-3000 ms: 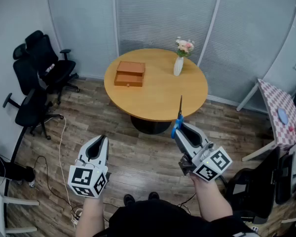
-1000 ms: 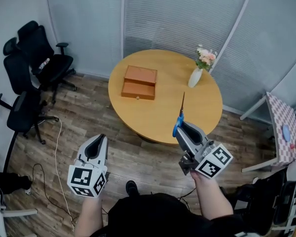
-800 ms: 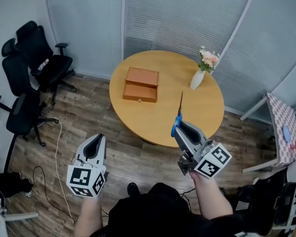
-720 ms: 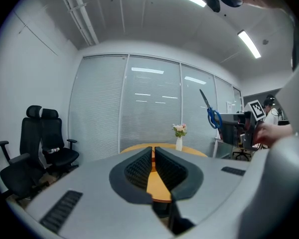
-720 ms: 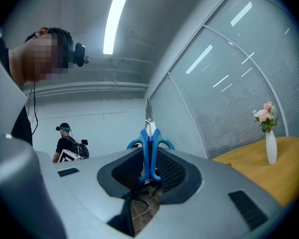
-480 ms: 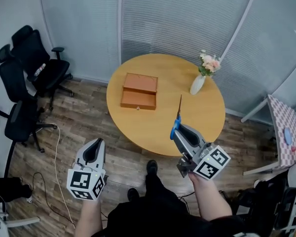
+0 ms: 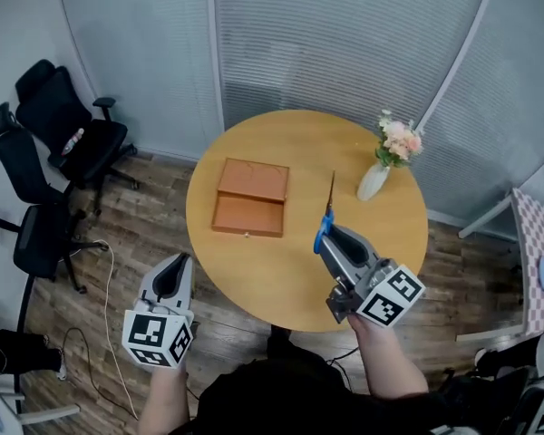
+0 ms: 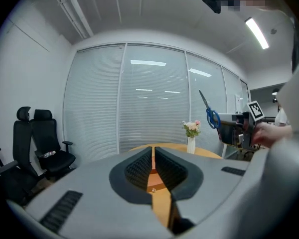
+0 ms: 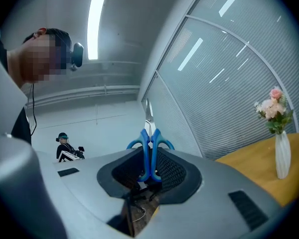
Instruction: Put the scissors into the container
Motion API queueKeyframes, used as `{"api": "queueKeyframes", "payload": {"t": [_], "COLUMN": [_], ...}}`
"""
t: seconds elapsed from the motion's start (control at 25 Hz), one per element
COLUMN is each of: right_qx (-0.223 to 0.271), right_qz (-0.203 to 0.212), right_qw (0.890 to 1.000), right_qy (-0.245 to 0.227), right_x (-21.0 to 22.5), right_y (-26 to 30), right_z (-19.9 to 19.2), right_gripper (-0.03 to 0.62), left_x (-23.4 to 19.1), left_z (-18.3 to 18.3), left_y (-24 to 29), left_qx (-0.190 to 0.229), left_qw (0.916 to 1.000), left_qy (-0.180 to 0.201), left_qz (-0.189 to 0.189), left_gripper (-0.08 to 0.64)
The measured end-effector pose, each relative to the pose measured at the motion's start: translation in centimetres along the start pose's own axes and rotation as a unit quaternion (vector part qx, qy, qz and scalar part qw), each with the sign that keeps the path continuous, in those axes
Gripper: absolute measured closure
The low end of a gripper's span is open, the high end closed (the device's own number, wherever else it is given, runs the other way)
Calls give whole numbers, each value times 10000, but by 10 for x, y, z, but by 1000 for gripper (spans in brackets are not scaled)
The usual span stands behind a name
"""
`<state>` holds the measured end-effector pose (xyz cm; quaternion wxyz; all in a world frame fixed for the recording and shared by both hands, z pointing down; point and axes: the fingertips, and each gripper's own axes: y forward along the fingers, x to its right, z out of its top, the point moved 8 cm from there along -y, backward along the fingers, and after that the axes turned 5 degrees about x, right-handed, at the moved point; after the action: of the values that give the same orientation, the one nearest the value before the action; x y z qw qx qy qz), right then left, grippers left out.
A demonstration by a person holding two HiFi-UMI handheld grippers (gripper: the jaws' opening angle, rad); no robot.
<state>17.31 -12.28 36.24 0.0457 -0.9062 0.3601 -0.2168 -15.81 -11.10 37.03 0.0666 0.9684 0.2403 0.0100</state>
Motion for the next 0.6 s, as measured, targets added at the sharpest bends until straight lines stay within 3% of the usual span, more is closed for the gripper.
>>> {"api": "queueKeyframes", "payload": {"t": [0.16,0.32,0.6], "right_qx": [-14,-98,-312], "right_qz": [145,202,168], "right_qw": [9998,9995,9989], "right_qy": [125,222,296], "right_x": [48,83,107], "right_y": [18,28,43], "right_z": [14,17,11], "right_gripper": [494,494,494], "left_x": [11,16,14], "left_z": [18,29,24], "left_y": [52,83,123], "left_qx": [-4,2,-132], "left_qw": [9999,9998,9998], "left_qy": [-73,191,133], "left_qz": [-71,73,-14], "left_gripper": [532,532,532]}}
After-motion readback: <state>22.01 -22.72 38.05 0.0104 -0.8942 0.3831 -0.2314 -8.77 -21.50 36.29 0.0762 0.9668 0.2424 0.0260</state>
